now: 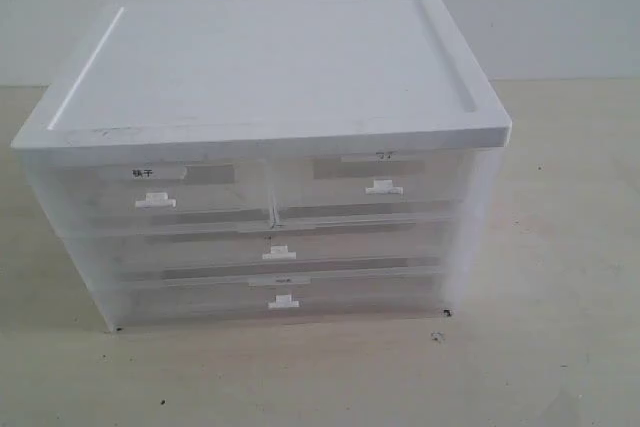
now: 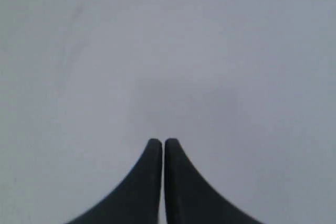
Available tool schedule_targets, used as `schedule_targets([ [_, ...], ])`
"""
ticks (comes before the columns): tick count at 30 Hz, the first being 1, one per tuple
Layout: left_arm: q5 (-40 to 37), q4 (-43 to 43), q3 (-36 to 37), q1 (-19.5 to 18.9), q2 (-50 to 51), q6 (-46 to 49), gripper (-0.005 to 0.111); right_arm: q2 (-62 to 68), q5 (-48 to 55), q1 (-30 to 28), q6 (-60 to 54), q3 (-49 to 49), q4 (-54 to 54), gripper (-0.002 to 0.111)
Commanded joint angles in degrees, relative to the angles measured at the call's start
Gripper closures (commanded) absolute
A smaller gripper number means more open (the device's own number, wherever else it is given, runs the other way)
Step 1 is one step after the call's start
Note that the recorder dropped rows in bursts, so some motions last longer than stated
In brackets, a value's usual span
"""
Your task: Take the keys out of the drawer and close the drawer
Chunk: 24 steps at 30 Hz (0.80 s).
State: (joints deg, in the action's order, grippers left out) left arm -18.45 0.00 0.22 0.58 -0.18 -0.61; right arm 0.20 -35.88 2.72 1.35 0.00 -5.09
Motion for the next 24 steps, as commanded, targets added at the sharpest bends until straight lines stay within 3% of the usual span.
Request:
schedule_targets([
  [1,0.66,0.00,-0.22,-0.01,0.18,0.19,0.102,-0.20,-12.34,-0.42,1.97,0.00,0.44,0.108],
  [6,0.66,0.00,-0.22,-0.01,0.18,0.19,0.102,-0.20,-8.90,-0.42,8.32,-6.27,-0.07,0.108],
  [10,0.66,0.00,-0.22,-0.01,0.18,0.19,0.102,-0.20,2.14,-0.42,8.89,-14.31,0.17,0.108],
  [12,0.66,0.00,-0.22,-0.01,0.18,0.19,0.102,-0.20,14.46,-0.42,9.10,-20.57,0.17,0.108],
  [14,0.66,0.00,-0.22,-0.01,0.18,0.19,0.102,1.68,35.88,-0.42,8.20,-29.17,-0.44,0.108],
  [16,0.66,0.00,-0.22,-0.01,0.18,0.19,0.102,5.35,46.32,-0.42,4.93,-35.90,-0.44,0.108],
  [20,0.66,0.00,-0.22,-0.01,0.18,0.19,0.102,14.18,60.76,-0.42,-8.07,-46.20,-0.44,0.108],
  [24,0.66,0.00,-0.22,-0.01,0.18,0.19,0.102,20.89,71.64,0.24,-10.47,-52.27,0.24,0.108],
])
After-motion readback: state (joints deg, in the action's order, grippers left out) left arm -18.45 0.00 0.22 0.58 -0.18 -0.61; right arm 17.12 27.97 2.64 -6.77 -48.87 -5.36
